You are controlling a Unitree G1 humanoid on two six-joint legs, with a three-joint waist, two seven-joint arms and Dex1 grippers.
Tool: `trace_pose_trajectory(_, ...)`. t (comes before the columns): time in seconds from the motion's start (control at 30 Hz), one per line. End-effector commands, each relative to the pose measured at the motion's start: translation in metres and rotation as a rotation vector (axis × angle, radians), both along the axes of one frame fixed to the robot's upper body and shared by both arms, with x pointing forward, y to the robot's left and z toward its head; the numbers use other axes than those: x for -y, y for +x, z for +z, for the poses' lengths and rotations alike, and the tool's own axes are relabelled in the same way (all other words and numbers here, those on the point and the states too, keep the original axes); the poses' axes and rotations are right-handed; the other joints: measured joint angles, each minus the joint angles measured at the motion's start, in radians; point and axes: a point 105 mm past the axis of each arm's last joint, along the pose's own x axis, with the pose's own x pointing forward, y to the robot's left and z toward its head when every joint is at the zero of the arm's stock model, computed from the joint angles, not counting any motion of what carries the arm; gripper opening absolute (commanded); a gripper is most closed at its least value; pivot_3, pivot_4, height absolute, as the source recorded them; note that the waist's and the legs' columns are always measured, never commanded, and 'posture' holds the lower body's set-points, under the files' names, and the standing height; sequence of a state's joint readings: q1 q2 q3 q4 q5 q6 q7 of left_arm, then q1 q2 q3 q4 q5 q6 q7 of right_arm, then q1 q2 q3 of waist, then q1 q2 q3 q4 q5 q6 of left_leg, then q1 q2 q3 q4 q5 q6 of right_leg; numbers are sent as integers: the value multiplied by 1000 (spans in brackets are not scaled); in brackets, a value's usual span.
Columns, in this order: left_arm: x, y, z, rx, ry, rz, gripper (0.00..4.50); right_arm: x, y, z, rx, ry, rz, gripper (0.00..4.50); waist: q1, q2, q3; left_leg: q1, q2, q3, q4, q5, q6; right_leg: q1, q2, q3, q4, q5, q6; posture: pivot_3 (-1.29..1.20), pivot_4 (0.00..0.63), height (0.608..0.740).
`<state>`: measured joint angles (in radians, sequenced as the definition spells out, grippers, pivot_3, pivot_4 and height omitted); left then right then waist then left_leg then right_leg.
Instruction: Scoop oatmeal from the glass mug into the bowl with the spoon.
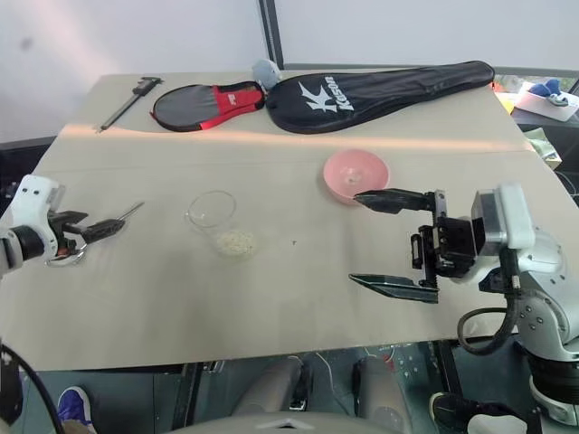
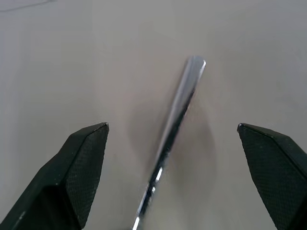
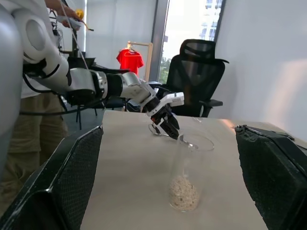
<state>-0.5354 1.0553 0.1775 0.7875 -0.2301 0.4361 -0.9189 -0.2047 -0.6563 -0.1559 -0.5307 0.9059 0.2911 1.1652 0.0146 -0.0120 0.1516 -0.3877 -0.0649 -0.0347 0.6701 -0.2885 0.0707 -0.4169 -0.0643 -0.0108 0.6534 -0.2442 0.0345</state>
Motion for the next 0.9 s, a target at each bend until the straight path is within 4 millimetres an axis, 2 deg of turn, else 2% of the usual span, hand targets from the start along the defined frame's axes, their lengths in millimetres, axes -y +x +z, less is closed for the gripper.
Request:
trace_pose_trajectory(0.03,-10,-5,-2,-90,42,-40,4467,-2,-5,5,46,9,-10,4500,0,0,0,0,0,0,0,0,0,0,0,0,0,0,0,0,150,740)
trace_pose_trajectory(0.07,-10,-6,-4,-114,37,-50,4467,-3,-6,4,45,9,-16,4500,-1,0,0,-1,0,0,0,0,0,0,0,0,0,0,0,0,150,740)
trace_pose_trajectory(0.17,-10,-13,-18,-210,23,-82,3680,-3,-9,3,45,4,-29,4500,-2,0,0,-2,0,0,1,0,0,-2,0,0,1,0,0,0,150,740)
trace_pose_trajectory(0.33,-6,-21,-30,-278,-15,-132,1333,-4,-11,1,20,8,-68,4500,-2,0,-1,-4,0,1,3,0,0,-6,0,1,5,0,0,0,150,740)
trace_pose_trajectory(0.37,-5,-22,-31,-278,-24,-138,992,-4,-11,1,13,9,-77,4500,-2,0,-1,-4,0,1,4,0,0,-6,0,1,6,0,0,0,150,740)
trace_pose_trajectory(0.4,-5,-24,-32,-278,-31,-144,455,-4,-10,1,6,12,-89,4500,-2,0,-1,-4,0,1,5,0,0,-6,0,1,7,0,0,0,150,740)
trace_pose_trajectory(0.43,-6,-25,-33,-269,-20,-148,157,-4,-9,0,-2,6,-99,4500,-3,1,-1,-4,0,1,5,0,0,-5,0,1,7,0,0,0,150,740)
trace_pose_trajectory(0.5,-5,-16,-23,-142,-7,-163,68,-4,-2,0,-3,-1,-163,4500,-2,1,-1,-4,0,2,6,0,0,-5,0,2,8,0,0,0,150,740)
trace_pose_trajectory(0.57,0,-7,-4,10,-65,-176,68,-2,12,-1,22,-27,-291,4500,-4,1,-1,-4,0,2,6,0,0,-5,-1,2,8,0,0,0,150,740)
trace_pose_trajectory(0.63,5,-4,17,128,-113,-214,68,0,22,8,17,6,-370,4500,-2,1,-1,-4,0,2,6,0,0,-6,0,2,9,0,0,0,150,740)
trace_pose_trajectory(0.7,10,-3,40,245,-124,-251,68,-2,32,15,-3,-10,-444,4500,-2,-1,0,-11,1,1,11,0,0,-10,0,0,10,0,0,0,150,740)
trace_pose_trajectory(0.73,18,-2,54,321,-130,-286,68,-1,42,22,20,-27,-539,4500,-2,-2,0,-13,0,1,13,0,0,-11,0,0,11,0,0,0,150,740)
trace_pose_trajectory(0.8,45,2,88,486,-116,-373,68,3,64,33,-61,-32,-670,4500,-2,-2,0,-14,0,1,15,0,0,-12,-1,1,11,0,0,0,150,740)
trace_pose_trajectory(0.9,98,9,139,700,-132,-484,68,-15,79,57,-150,-1,-576,4500,4,-3,0,-15,0,0,15,0,0,-12,-3,-1,10,0,0,0,150,740)
